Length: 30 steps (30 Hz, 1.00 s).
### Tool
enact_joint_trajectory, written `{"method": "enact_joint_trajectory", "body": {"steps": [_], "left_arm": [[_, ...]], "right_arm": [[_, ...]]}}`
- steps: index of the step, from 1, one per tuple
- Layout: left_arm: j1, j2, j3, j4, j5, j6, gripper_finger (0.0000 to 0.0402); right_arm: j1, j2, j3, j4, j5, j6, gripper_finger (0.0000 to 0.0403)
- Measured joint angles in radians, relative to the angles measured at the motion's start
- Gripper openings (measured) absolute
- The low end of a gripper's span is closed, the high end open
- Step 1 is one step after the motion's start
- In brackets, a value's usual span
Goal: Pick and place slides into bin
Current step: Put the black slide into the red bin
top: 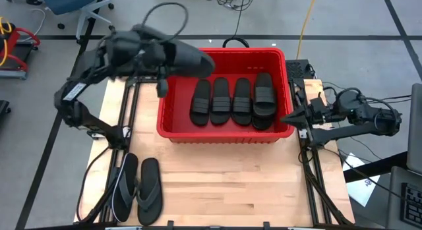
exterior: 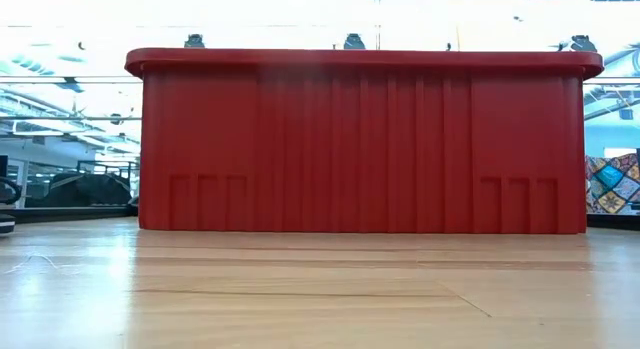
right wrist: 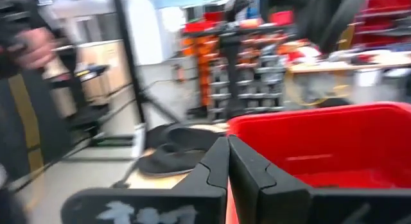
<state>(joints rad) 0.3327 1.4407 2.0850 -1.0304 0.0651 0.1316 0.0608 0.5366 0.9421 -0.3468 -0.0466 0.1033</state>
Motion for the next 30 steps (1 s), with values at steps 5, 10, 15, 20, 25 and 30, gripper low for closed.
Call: {"method": "enact_joint_trajectory", "body": {"steps": [5, 10, 15, 20, 25, 30], "left_arm": [[0.173, 0.115, -0.001, 0.037, 0.3, 0.193, 0.0], [0.24, 0.26, 0.005, 0.056, 0.503, 0.325, 0.0], [0.222, 0.43, 0.068, -0.096, 0.562, 0.471, 0.0], [0.152, 0.569, 0.137, -0.272, 0.538, 0.651, 0.0], [0.106, 0.6, 0.14, -0.212, 0.528, 0.66, 0.0], [0.091, 0.6, 0.143, -0.172, 0.488, 0.605, 0.0]], "right_arm": [[0.0, 0.04, 0.0, 0.06, 0.179, -0.003, 0.0], [0.0, 0.082, 0.0, 0.113, 0.236, 0.05, 0.0], [0.0, 0.114, 0.0, 0.127, 0.23, 0.058, 0.0], [0.0, 0.124, 0.0, 0.135, 0.24, 0.002, 0.0], [-0.003, 0.126, 0.0, 0.122, 0.326, -0.004, 0.0], [-0.021, 0.134, 0.0, 0.058, 0.39, -0.022, 0.0]]}}
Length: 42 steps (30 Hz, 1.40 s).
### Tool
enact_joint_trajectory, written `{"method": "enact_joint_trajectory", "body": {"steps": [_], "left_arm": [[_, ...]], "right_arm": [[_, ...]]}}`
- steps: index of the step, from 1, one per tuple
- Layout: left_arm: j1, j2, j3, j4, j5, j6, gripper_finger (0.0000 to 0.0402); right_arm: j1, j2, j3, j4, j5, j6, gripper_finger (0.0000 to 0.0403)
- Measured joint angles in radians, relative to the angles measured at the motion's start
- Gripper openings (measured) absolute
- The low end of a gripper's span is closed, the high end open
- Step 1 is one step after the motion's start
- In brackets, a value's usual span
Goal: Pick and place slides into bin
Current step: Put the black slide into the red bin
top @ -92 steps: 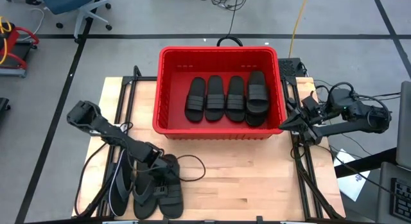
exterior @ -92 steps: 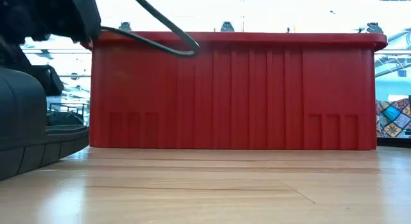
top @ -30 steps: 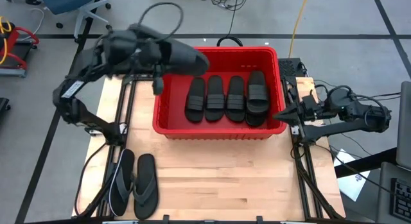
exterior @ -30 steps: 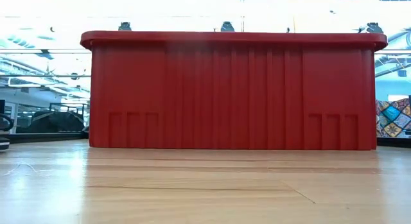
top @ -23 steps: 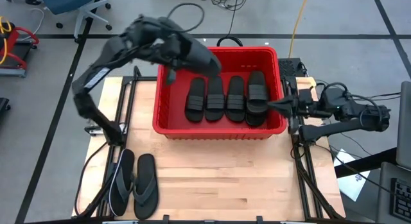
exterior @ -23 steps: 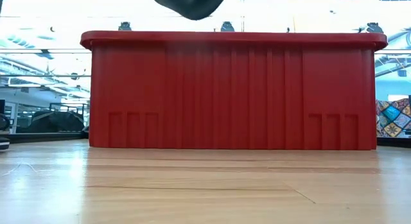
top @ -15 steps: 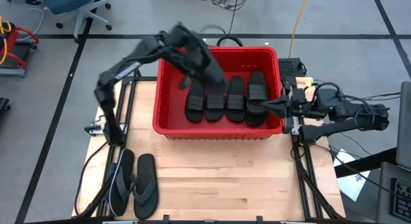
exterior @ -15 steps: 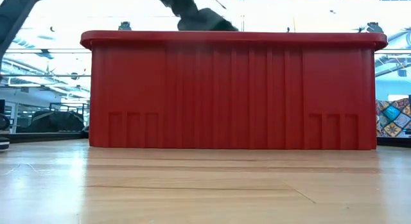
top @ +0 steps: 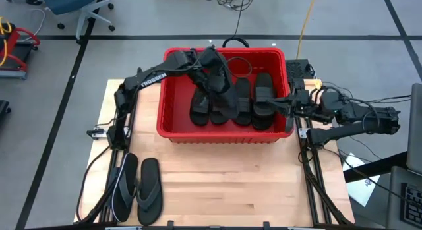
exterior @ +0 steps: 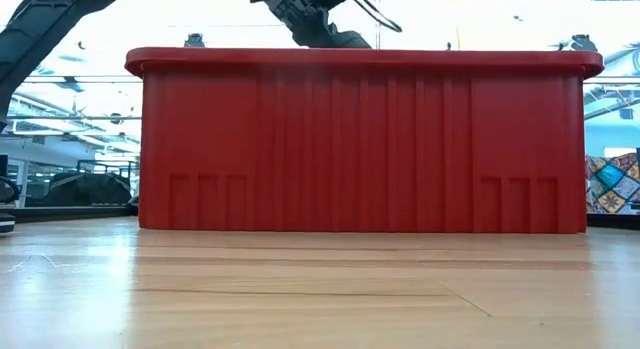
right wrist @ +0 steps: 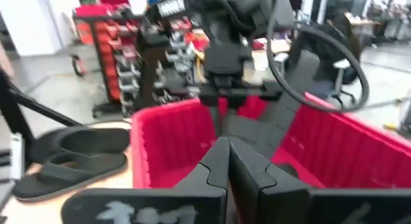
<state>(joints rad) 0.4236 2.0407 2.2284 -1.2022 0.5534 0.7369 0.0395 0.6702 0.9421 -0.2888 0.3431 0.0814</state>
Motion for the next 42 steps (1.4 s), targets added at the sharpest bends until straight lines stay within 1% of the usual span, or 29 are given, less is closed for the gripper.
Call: {"method": "enact_joint_trajectory", "body": {"steps": [5, 9, 12, 14, 15, 17, 20, 21, 23, 25, 28, 30, 38, 42], "left_arm": [[0.011, -0.003, 0.05, 0.04, -0.049, -0.079, 0.0], [0.034, -0.003, 0.124, 0.124, -0.034, -0.203, 0.0001], [0.054, -0.021, 0.124, 0.259, 0.019, -0.357, 0.0001], [0.065, -0.023, 0.124, 0.32, 0.058, -0.446, 0.0001], [0.068, -0.023, 0.124, 0.348, 0.068, -0.481, 0.0001], [0.069, -0.022, 0.124, 0.394, 0.071, -0.527, 0.0001], [0.057, -0.022, 0.122, 0.442, 0.071, -0.548, 0.0001], [0.053, -0.022, 0.122, 0.459, 0.065, -0.55, 0.0001], [0.044, -0.022, 0.122, 0.491, 0.05, -0.559, 0.0001], [0.039, -0.022, 0.122, 0.518, 0.044, -0.574, 0.0002], [0.032, -0.022, 0.122, 0.554, 0.036, -0.601, 0.0001], [0.025, -0.022, 0.122, 0.57, 0.016, -0.612, 0.0002], [0.0, -0.012, 0.122, 0.576, -0.017, -0.577, 0.0001], [-0.01, -0.006, 0.122, 0.569, -0.021, -0.559, 0.0002]], "right_arm": [[-0.062, 0.063, 0.0, -0.027, 0.0, 0.018, 0.0], [-0.097, 0.131, 0.0, -0.024, -0.004, -0.013, 0.0006], [-0.11, 0.145, 0.0, 0.023, -0.008, -0.054, 0.0027], [-0.117, 0.138, 0.0, 0.046, -0.01, -0.086, 0.005], [-0.123, 0.131, 0.0, 0.051, -0.009, -0.084, 0.0062], [-0.147, 0.122, 0.0, 0.062, -0.007, -0.031, 0.0086], [-0.189, 0.117, 0.0, 0.115, -0.009, 0.075, 0.0117], [-0.201, 0.116, 0.0, 0.139, -0.026, 0.102, 0.0125], [-0.218, 0.12, 0.0, 0.192, -0.06, 0.115, 0.0138], [-0.224, 0.128, 0.0, 0.215, -0.059, 0.089, 0.0145], [-0.223, 0.146, 0.0, 0.218, -0.041, 0.03, 0.0147], [-0.224, 0.164, 0.0, 0.239, -0.032, 0.026, 0.0144], [-0.283, 0.245, 0.0, 0.437, -0.031, 0.097, 0.0131], [-0.322, 0.263, 0.0, 0.488, -0.029, 0.133, 0.013]]}}
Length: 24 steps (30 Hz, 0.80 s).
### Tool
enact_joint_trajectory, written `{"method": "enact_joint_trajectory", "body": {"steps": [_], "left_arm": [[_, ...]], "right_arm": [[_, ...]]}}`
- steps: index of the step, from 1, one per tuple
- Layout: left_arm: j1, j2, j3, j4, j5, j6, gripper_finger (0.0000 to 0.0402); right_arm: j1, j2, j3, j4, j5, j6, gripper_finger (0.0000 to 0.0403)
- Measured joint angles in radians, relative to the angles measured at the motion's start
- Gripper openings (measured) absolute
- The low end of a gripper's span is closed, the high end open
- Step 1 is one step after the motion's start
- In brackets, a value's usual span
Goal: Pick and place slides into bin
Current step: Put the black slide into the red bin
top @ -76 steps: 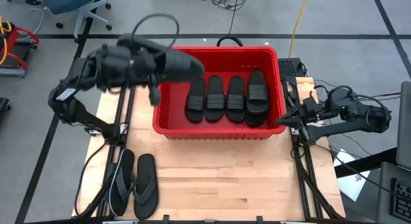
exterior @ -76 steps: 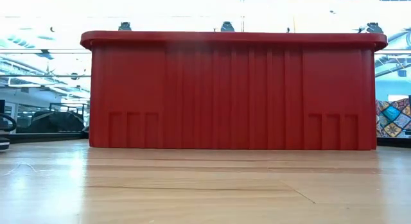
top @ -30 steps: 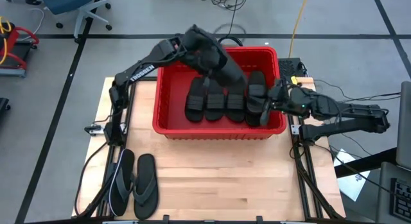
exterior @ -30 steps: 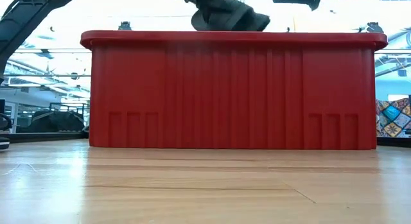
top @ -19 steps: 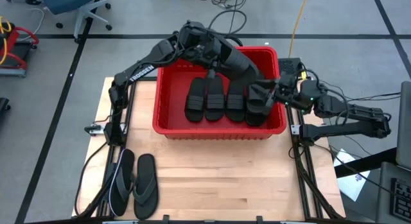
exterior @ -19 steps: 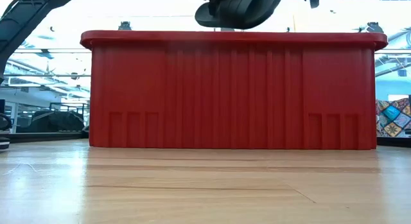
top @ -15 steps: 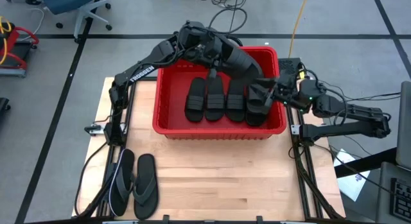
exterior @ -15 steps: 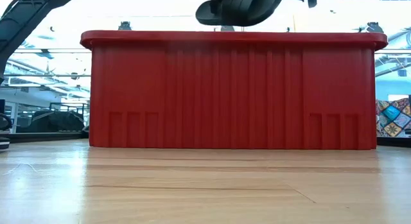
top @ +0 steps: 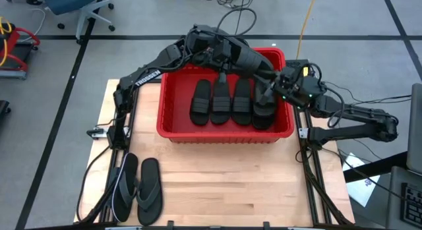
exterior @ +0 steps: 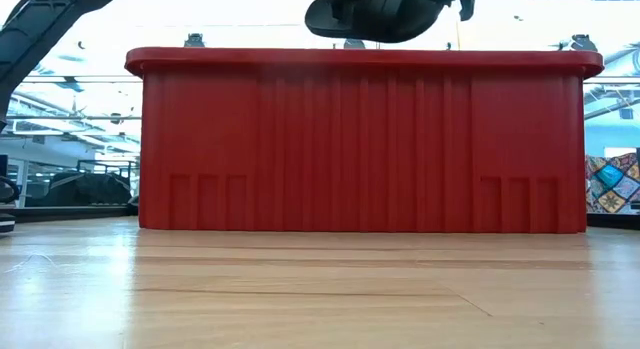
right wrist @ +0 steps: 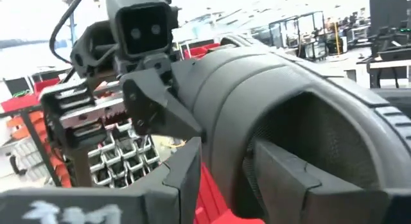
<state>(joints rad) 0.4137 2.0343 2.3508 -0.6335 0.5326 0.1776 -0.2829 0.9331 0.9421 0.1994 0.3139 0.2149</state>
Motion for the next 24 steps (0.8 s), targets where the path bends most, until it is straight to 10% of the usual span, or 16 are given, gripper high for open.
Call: {"method": "enact_joint_trajectory", "body": {"steps": [24], "left_arm": [[-0.008, -0.005, 0.002, -0.095, 0.034, 0.022, 0.0001]], "right_arm": [[-0.101, 0.096, -0.001, 0.182, -0.185, 0.048, 0.011]]}}
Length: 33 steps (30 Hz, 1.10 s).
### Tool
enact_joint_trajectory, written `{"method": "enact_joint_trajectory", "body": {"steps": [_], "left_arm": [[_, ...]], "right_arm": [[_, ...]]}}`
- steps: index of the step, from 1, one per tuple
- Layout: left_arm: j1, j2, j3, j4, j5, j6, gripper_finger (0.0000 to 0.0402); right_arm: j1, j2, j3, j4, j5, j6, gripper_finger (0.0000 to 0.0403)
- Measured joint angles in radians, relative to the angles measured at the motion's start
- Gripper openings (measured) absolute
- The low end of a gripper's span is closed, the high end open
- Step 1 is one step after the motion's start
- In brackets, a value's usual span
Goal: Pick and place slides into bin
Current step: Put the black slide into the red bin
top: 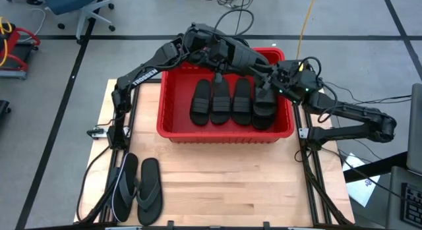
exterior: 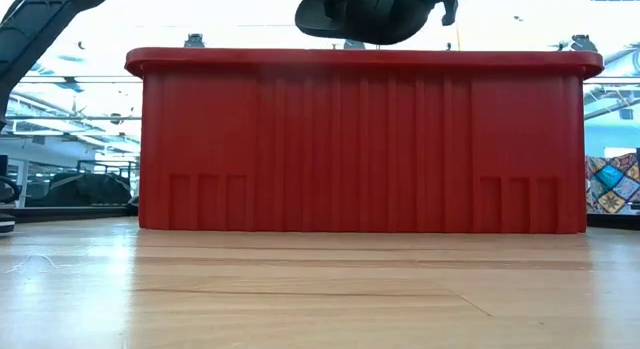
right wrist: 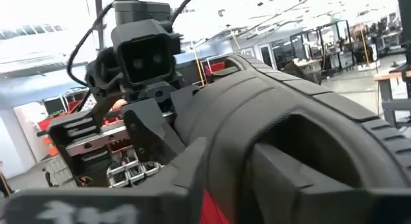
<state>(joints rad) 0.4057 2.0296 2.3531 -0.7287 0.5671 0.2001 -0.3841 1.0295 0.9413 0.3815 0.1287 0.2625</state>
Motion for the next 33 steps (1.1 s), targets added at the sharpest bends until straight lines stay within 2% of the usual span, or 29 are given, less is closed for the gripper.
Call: {"method": "enact_joint_trajectory", "body": {"steps": [4, 5, 10, 20, 23, 26, 31, 33], "left_arm": [[0.0, 0.002, 0.0, -0.01, -0.019, 0.0, 0.0002], [0.0, 0.002, 0.0, -0.01, -0.023, -0.001, 0.0004], [-0.004, -0.006, -0.003, -0.013, -0.121, -0.053, 0.0027], [0.016, -0.099, -0.005, -0.025, -0.262, -0.113, 0.01], [0.013, -0.111, -0.005, -0.006, -0.29, -0.204, 0.012], [0.008, -0.11, -0.005, 0.055, -0.305, -0.306, 0.0135], [-0.01, -0.1, -0.004, 0.143, -0.409, -0.287, 0.0151], [-0.013, -0.094, -0.005, 0.141, -0.418, -0.283, 0.0155]], "right_arm": [[-0.013, 0.007, 0.0, -0.001, -0.02, 0.017, 0.0025], [-0.016, 0.006, 0.0, -0.001, -0.029, 0.016, 0.0014], [-0.041, -0.015, 0.0, -0.008, -0.05, 0.059, 0.0005], [-0.086, -0.091, 0.002, 0.002, 0.058, 0.115, 0.0002], [-0.089, -0.101, 0.002, 0.008, 0.084, 0.116, 0.0001], [-0.088, -0.106, 0.002, 0.044, 0.076, 0.118, 0.0001], [-0.086, -0.105, 0.002, 0.083, 0.025, 0.119, 0.0001], [-0.086, -0.106, 0.002, 0.085, 0.024, 0.124, 0.0001]]}}
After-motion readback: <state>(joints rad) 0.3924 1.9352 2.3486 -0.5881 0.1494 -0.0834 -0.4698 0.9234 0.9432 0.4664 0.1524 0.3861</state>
